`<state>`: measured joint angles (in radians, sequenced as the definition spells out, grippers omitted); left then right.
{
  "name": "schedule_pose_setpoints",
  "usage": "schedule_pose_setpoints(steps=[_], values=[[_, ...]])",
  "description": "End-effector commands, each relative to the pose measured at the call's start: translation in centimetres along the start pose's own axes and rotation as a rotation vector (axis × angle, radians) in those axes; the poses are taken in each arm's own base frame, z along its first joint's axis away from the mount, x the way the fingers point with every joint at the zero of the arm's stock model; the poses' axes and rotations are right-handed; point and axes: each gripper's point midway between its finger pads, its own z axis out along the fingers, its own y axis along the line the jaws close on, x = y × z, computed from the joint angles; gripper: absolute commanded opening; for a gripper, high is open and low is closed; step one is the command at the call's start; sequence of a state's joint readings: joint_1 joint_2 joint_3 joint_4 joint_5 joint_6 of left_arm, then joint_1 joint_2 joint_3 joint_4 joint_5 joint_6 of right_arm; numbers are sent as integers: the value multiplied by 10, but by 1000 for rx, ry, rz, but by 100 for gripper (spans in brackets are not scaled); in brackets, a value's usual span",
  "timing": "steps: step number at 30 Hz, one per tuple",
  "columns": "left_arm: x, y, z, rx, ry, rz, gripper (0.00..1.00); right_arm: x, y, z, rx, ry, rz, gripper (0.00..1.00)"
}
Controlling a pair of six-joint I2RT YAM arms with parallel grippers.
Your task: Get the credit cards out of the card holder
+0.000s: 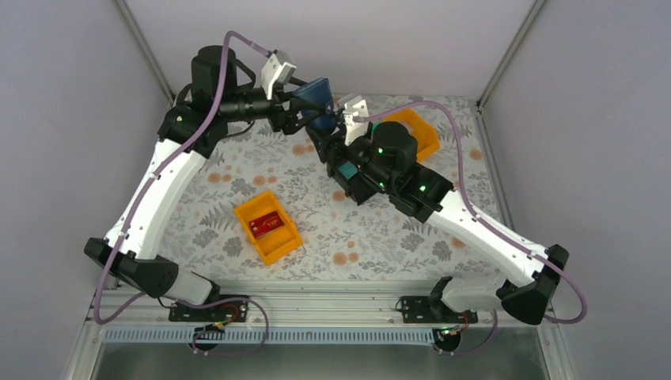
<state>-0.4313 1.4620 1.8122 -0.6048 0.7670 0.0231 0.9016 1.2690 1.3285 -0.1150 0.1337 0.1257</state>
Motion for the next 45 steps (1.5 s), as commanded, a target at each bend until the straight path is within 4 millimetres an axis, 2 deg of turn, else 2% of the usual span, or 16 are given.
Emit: schedule_pose_setpoints(steps=[1, 2, 7, 8, 9, 10, 11, 12, 17, 19, 22, 24, 30, 36, 41, 45], values=[[6, -19, -3, 91, 0, -32, 66, -2, 16, -4, -73, -22, -54, 60], [10, -19, -3, 94, 7, -46, 56, 0, 17, -5, -82, -22, -68, 60], [16, -25, -6, 119, 24, -64, 26, -1, 20, -10, -103, -33, -107, 62], [17, -26, -7, 116, 26, -69, 18, -1, 22, -11, -114, -33, -117, 66], [17, -26, -8, 109, 28, -74, 11, 0, 23, -13, -122, -30, -126, 73], [20, -24, -8, 91, 35, -82, 4, 1, 23, -15, -124, -21, -138, 85], [23, -19, -9, 58, 42, -96, 3, 3, 20, -17, -113, -10, -146, 97], [28, -14, -10, 20, 50, -112, 3, 4, 16, -21, -95, 3, -157, 99], [61, 16, -18, -186, 87, -214, 2, -9, -6, -51, -4, -12, -178, 99], [71, 25, -22, -236, 95, -251, 2, -18, -12, -54, 35, -34, -135, 97], [78, 27, -25, -251, 95, -270, 2, -15, 4, -39, -45, -15, -96, 82], [83, 27, -26, -249, 97, -278, 2, -5, 18, -22, -107, 23, -96, 75], [94, 25, -31, -246, 93, -291, 2, 14, 18, 9, -80, 99, -103, 58], [99, 23, -31, -232, 91, -294, 2, 42, 15, 25, -63, 178, -130, 56], [100, 21, -30, -218, 92, -295, 2, 50, 4, 31, -1, 196, -137, 50], [101, 20, -30, -212, 90, -295, 2, 59, 6, 37, -14, 224, -145, 51]])
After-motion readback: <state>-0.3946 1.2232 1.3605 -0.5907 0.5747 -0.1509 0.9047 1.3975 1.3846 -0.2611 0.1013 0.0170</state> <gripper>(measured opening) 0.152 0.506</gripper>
